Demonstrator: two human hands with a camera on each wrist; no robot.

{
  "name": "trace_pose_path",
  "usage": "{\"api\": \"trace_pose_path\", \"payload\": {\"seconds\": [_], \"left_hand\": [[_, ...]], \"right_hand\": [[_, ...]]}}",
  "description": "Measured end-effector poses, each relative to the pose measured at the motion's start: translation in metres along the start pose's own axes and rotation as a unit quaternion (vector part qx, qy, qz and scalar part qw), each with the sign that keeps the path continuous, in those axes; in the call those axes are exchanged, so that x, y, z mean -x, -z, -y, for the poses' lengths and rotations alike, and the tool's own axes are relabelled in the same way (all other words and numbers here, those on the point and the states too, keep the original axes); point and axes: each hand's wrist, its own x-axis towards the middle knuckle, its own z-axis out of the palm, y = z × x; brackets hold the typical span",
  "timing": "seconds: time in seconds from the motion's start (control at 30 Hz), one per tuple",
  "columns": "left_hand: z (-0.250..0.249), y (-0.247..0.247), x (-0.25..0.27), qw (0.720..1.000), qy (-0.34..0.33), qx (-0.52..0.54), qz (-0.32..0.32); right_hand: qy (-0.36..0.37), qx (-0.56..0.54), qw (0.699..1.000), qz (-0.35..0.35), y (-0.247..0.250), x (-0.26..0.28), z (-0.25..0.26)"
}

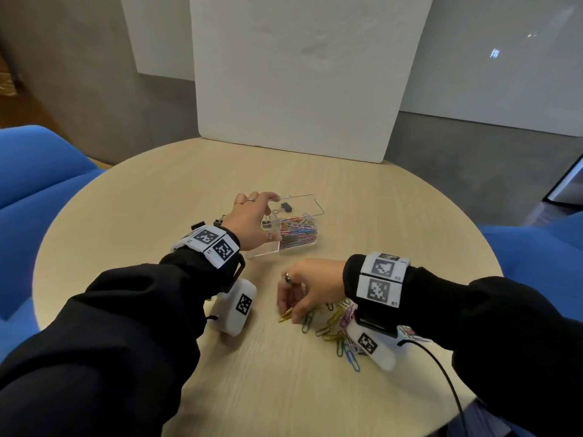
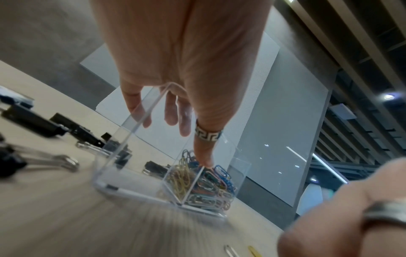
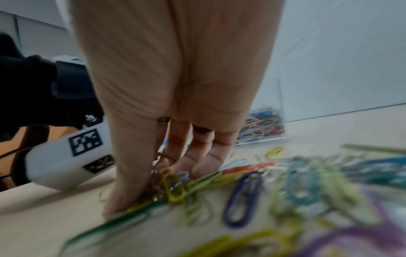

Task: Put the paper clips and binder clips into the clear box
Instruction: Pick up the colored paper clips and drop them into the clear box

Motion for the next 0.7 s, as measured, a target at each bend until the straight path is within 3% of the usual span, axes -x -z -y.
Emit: {"api": "trace_pose_path", "payload": {"seconds": [0.07,0.23,0.33,0.4,0.6,0.7], "left_hand": [[0.000,0.000,0.000,1.000,0.000,0.000,-0.001],[-0.001,0.000,0.001,1.000,0.001,0.001,-0.002],[-0.001,0.000,0.001,1.000,0.003,0.003,-0.001],[-0.001,0.001,0.001,1.000,0.003,0.004,0.000],[-0.002,0.001,0.001,1.000,0.001,0.004,0.000],[-0.001,0.001,0.001,1.000,0.004,0.004,0.000]], "right_hand": [[-0.017,-0.025,0.999,-0.010,0.007,0.009,-0.008],[-0.093,0.029,0.983,-0.154,0.021,0.018,-0.029],[-0.205,0.078,0.963,-0.158,0.022,0.016,-0.045],[-0.234,0.071,0.960,-0.135,0.021,0.015,-0.051],[-0.161,0.002,0.983,-0.085,0.018,0.024,-0.044],[-0.146,0.010,0.982,-0.116,0.016,0.022,-0.043]]}}
